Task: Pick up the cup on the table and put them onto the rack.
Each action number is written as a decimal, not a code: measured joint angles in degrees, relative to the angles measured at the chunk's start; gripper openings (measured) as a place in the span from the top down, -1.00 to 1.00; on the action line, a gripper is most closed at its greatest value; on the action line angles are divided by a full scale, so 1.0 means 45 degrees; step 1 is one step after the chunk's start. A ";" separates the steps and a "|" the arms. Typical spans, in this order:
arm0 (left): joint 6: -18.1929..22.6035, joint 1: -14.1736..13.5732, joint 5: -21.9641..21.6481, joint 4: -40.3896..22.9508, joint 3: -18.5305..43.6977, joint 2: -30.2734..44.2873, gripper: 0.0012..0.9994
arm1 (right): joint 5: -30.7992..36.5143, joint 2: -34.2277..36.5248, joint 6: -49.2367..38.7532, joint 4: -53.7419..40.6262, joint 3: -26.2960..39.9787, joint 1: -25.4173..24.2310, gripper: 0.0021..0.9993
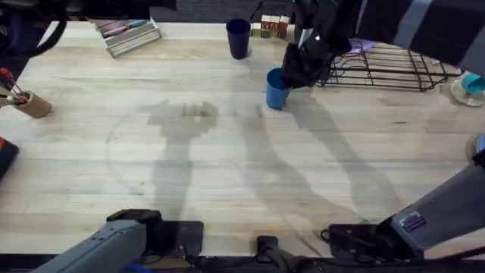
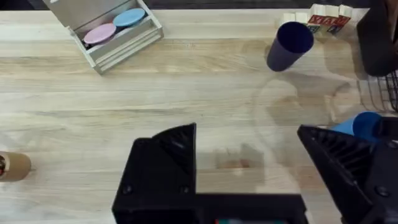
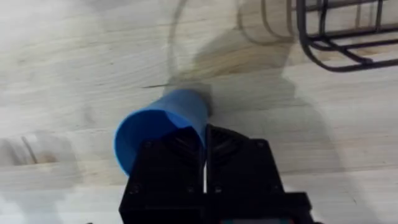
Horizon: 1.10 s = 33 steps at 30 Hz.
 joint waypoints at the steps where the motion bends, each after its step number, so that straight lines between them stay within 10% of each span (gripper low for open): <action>1: -0.0002 0.0002 0.0000 0.0000 0.0000 0.0000 -0.99 | -0.0006 0.0003 -0.0005 -0.0014 -0.0003 0.0003 0.93; 19: 0.0003 0.0000 0.0000 0.0000 0.0000 -0.0005 -0.99 | 0.0000 -0.1511 -0.2045 -0.0302 0.3079 -0.0170 0.94; 33: -0.0001 0.0000 0.0000 0.0000 0.0000 -0.0001 -0.99 | 0.0025 -0.2215 -0.3568 -0.1513 0.3541 -0.2904 0.94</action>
